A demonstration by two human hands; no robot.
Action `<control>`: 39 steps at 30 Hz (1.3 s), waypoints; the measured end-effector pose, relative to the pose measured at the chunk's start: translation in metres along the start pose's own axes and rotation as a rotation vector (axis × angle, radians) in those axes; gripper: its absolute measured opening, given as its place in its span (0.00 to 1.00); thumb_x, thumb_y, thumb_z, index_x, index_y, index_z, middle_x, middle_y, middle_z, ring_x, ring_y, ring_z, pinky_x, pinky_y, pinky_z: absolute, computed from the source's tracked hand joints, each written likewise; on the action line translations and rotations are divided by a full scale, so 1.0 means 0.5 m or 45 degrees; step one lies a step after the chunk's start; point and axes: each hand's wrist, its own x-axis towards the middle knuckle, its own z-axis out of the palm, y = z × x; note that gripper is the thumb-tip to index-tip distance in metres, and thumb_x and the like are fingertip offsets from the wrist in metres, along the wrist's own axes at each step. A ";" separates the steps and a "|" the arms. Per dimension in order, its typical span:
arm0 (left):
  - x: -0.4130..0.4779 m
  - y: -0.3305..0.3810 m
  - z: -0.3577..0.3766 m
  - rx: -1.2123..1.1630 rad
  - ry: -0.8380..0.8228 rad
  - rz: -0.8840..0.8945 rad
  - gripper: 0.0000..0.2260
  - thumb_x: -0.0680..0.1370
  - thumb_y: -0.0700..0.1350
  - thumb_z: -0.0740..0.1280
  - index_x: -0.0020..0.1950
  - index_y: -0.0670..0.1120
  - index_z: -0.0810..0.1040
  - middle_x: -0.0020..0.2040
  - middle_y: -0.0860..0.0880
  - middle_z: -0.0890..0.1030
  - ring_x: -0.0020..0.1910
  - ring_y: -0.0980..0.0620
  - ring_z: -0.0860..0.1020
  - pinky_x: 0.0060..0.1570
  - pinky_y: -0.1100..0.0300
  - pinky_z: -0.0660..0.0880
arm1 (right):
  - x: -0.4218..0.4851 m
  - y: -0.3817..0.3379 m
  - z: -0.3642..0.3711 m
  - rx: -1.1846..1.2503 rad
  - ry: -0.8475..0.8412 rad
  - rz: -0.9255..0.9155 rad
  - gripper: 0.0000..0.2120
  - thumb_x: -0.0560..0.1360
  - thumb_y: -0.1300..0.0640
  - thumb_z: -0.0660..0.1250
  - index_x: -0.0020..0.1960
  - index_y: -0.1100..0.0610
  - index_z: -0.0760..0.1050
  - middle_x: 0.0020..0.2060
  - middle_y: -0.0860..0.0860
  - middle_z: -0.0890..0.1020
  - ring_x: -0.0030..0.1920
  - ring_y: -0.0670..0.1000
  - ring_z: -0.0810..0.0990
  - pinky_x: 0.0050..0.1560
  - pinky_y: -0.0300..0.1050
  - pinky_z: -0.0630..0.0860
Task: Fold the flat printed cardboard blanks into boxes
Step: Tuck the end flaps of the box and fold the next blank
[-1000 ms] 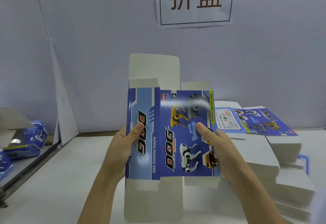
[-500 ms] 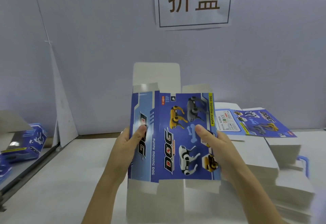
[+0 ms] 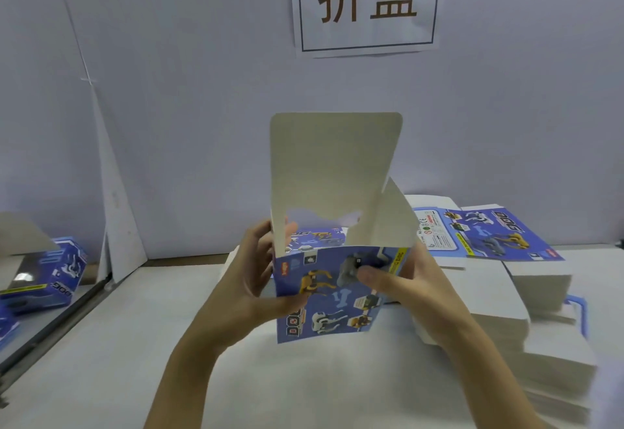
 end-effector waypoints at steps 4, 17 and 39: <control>0.005 -0.004 0.004 -0.023 0.000 0.014 0.38 0.64 0.36 0.76 0.68 0.59 0.67 0.62 0.53 0.80 0.61 0.50 0.79 0.49 0.58 0.80 | 0.001 -0.004 -0.002 0.032 0.009 -0.029 0.26 0.66 0.57 0.74 0.61 0.45 0.74 0.52 0.52 0.85 0.52 0.53 0.84 0.46 0.41 0.80; 0.012 0.010 0.051 0.045 0.252 0.148 0.42 0.71 0.55 0.73 0.76 0.66 0.49 0.59 0.57 0.80 0.55 0.52 0.82 0.42 0.59 0.81 | -0.005 -0.014 0.011 -0.287 0.189 -0.188 0.39 0.69 0.43 0.69 0.76 0.45 0.58 0.62 0.47 0.79 0.60 0.49 0.80 0.53 0.48 0.80; -0.007 0.031 0.035 0.273 0.235 0.523 0.18 0.70 0.63 0.71 0.58 0.65 0.72 0.59 0.62 0.77 0.57 0.50 0.80 0.38 0.61 0.81 | -0.021 -0.036 0.015 -0.565 0.144 -0.528 0.23 0.69 0.48 0.69 0.62 0.38 0.68 0.56 0.47 0.74 0.50 0.49 0.81 0.43 0.42 0.79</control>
